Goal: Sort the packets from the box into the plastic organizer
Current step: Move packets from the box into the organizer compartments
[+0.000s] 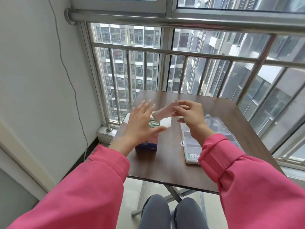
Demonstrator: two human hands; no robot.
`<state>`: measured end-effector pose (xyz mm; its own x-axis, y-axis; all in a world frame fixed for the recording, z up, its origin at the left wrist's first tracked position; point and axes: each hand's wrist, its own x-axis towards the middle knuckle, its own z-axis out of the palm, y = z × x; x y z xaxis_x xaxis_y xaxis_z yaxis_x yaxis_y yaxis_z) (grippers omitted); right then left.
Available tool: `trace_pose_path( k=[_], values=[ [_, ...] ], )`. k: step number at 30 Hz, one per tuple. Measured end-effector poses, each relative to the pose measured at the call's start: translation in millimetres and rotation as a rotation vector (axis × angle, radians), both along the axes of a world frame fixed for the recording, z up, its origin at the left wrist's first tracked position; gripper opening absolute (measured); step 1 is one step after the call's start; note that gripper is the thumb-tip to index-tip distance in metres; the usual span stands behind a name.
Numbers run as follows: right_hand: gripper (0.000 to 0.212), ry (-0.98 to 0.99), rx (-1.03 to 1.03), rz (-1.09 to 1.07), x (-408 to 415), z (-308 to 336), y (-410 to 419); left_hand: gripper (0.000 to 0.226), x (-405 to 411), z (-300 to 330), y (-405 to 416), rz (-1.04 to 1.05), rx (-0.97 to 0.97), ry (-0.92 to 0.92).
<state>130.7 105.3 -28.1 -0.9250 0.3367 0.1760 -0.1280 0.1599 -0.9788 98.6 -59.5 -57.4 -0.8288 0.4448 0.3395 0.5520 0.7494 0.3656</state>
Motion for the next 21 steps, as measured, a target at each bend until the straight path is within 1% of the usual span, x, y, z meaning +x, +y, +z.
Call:
trace_pose_path(
  k=[1, 2, 3, 5, 8, 10, 14, 17, 19, 21],
  values=[
    [0.015, -0.007, -0.049, 0.014, 5, 0, 5, 0.073, 5, 6, 8, -0.029, 0.140, 0.059],
    [0.015, -0.015, -0.083, 0.034, 11, -1, 9, 0.060, 10, 13, 17, -0.052, 0.250, 0.049],
    [0.015, -0.021, -0.104, 0.055, 16, -1, 13, 0.050, 14, 19, 25, -0.081, 0.317, -0.005],
    [0.013, -0.017, -0.130, 0.078, 29, -2, 26, 0.041, 20, 25, 43, -0.146, 0.335, -0.148],
    [0.013, 0.015, -0.173, 0.062, 44, -4, 43, 0.035, 29, 23, 60, -0.256, 0.349, -0.341],
    [0.013, 0.022, -0.184, 0.031, 54, -6, 56, 0.032, 34, 17, 72, -0.308, 0.361, -0.393],
    [0.012, -0.003, -0.226, -0.003, 72, -14, 80, 0.026, 48, 7, 97, -0.393, 0.549, -0.613],
    [0.014, -0.024, -0.290, -0.018, 83, -19, 94, 0.015, 63, -1, 116, -0.413, 0.732, -0.802],
    [0.014, -0.048, -0.305, -0.029, 87, -22, 100, 0.010, 67, -6, 124, -0.409, 0.791, -0.816],
    [0.014, -0.061, -0.339, -0.030, 92, -26, 107, 0.009, 69, -12, 130, -0.406, 0.791, -0.815]
  ],
)
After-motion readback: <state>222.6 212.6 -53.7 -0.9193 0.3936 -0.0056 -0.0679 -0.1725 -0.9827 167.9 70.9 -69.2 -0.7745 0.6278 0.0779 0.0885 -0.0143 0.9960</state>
